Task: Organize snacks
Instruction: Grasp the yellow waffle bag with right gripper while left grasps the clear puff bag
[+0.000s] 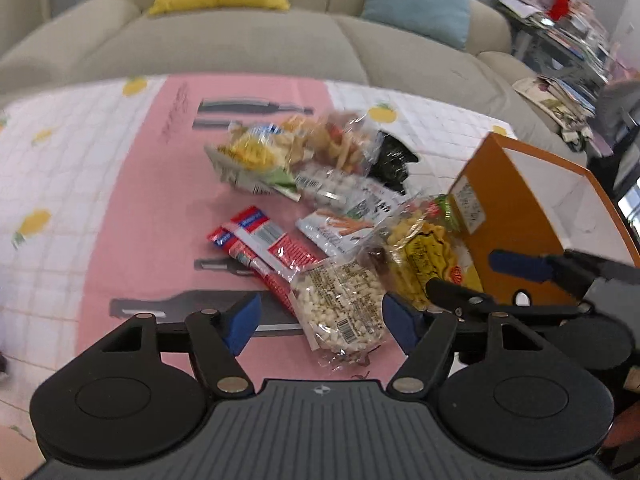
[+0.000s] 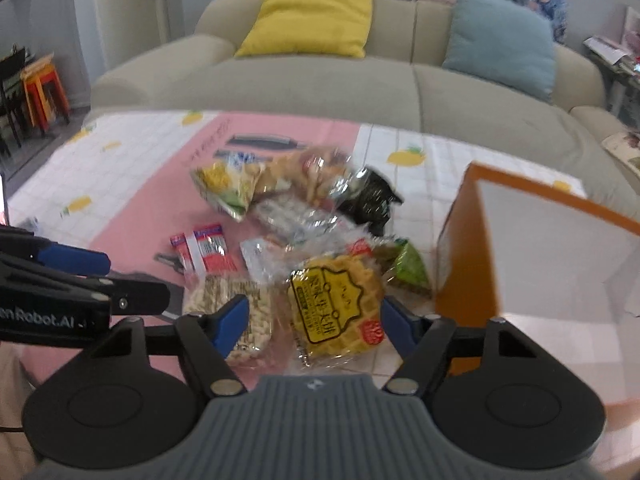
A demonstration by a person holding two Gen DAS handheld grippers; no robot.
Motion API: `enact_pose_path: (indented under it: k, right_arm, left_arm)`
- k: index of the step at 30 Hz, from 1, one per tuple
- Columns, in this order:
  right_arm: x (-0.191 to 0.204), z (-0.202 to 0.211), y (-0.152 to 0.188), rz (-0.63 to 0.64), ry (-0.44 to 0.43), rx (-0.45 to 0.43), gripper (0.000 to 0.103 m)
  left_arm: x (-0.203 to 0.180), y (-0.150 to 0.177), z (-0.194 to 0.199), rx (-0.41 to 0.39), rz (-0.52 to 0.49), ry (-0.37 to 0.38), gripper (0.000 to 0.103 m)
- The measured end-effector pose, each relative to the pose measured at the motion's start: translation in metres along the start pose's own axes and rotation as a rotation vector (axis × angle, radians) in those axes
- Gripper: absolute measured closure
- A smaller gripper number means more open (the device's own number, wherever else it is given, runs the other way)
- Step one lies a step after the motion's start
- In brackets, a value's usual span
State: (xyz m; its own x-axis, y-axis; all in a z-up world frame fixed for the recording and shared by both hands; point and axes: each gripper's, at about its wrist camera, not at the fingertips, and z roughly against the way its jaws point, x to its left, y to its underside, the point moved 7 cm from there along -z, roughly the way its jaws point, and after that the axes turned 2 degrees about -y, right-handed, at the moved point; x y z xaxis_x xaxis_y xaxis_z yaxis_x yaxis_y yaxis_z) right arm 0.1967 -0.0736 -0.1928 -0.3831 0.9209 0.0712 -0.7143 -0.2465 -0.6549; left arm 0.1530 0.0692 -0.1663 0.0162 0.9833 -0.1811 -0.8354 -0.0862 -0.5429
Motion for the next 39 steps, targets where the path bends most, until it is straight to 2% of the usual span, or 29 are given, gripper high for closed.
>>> enact_pose_path:
  k: [4,7,16,18,20,24,28,32,34,36,39]
  right_arm:
    - [-0.007,-0.023,0.001,0.025,0.026,0.019,0.035]
    - [-0.012,-0.036,0.001,0.063,0.044,0.023,0.029]
    - [-0.014,-0.057,0.007,0.12,0.021,0.005,0.023]
    - [-0.012,-0.059,0.009,0.12,-0.001,0.003,0.016]
    - [-0.011,-0.06,0.011,0.132,-0.014,-0.001,0.013]
    - [-0.01,-0.065,0.013,0.15,-0.015,-0.016,0.01]
    - [-0.01,-0.066,0.014,0.144,-0.009,-0.024,0.011]
    - [-0.011,-0.067,0.015,0.119,-0.022,-0.021,0.014]
    - [-0.012,-0.067,0.015,0.082,-0.047,-0.01,0.02]
    - [-0.01,-0.065,0.017,0.073,-0.065,-0.006,0.032]
    - [-0.008,-0.063,0.017,0.065,-0.049,0.005,0.036]
  left_arm:
    - [0.003,-0.004,-0.021,0.042,0.028,-0.009,0.022]
    - [0.003,-0.005,-0.035,0.062,0.035,-0.003,0.022]
    - [0.006,0.006,-0.068,0.151,0.131,0.011,0.022]
    - [0.007,0.008,-0.074,0.17,0.142,0.011,0.022]
    - [0.005,0.01,-0.077,0.173,0.158,0.036,0.021]
    - [0.002,0.011,-0.079,0.169,0.154,0.037,0.021]
    - [-0.001,0.01,-0.079,0.177,0.163,0.018,0.026]
    - [-0.006,0.008,-0.078,0.181,0.175,-0.016,0.037]
    - [-0.009,0.007,-0.073,0.169,0.159,-0.041,0.043]
    - [-0.01,0.005,-0.068,0.16,0.154,-0.054,0.05]
    - [-0.009,0.005,-0.06,0.15,0.165,-0.046,0.058]
